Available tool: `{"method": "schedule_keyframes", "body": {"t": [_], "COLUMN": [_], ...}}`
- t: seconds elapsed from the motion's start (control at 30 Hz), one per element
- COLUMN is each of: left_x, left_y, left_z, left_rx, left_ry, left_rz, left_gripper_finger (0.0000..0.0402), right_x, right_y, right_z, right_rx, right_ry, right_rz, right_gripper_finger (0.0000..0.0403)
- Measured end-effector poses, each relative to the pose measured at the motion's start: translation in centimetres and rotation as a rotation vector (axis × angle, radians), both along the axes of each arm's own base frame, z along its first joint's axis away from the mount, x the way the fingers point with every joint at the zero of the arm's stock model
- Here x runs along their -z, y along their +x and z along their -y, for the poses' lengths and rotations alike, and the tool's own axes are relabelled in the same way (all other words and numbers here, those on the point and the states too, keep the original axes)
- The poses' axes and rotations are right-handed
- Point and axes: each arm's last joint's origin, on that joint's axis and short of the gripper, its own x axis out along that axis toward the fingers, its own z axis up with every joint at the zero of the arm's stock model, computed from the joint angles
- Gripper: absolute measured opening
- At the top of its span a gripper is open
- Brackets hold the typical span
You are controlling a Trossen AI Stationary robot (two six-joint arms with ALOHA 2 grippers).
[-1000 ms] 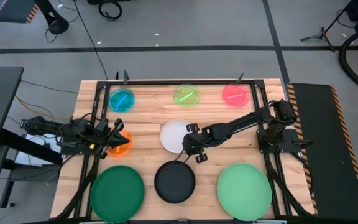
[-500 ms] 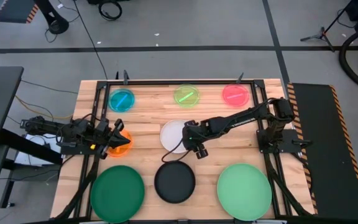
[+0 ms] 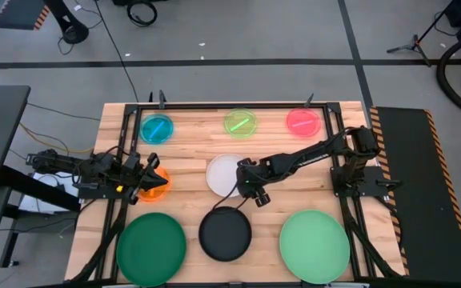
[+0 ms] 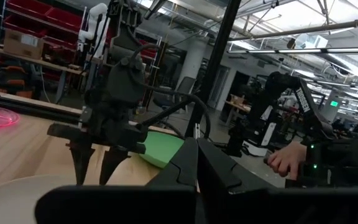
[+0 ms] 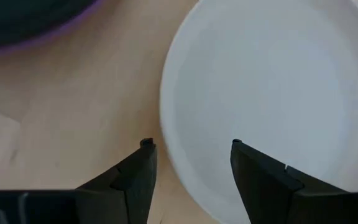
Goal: Stack plastic plates
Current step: Stack the white plate on top of the black plate
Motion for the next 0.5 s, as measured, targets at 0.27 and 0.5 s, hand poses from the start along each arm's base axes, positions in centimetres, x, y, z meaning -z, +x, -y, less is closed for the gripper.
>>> {"method": "schedule_keyframes", "body": {"t": [0.27, 0.5], "left_x": [0.0, 0.0], "left_y": [0.0, 0.0], "left_z": [0.0, 0.0], "left_rx": [0.000, 0.000], "left_ry": [0.000, -0.001], "left_rz": [0.000, 0.002], "left_gripper_finger": [0.0009, 0.0009], "right_x": [2.1, 2.9], "right_y": [-1.1, -1.5], "right_z": [0.1, 0.2], "right_rx": [0.008, 0.025], "right_ry": [-0.034, -0.040], "right_rz": [0.016, 0.046], "right_gripper_finger": [0.0206, 0.0161]}}
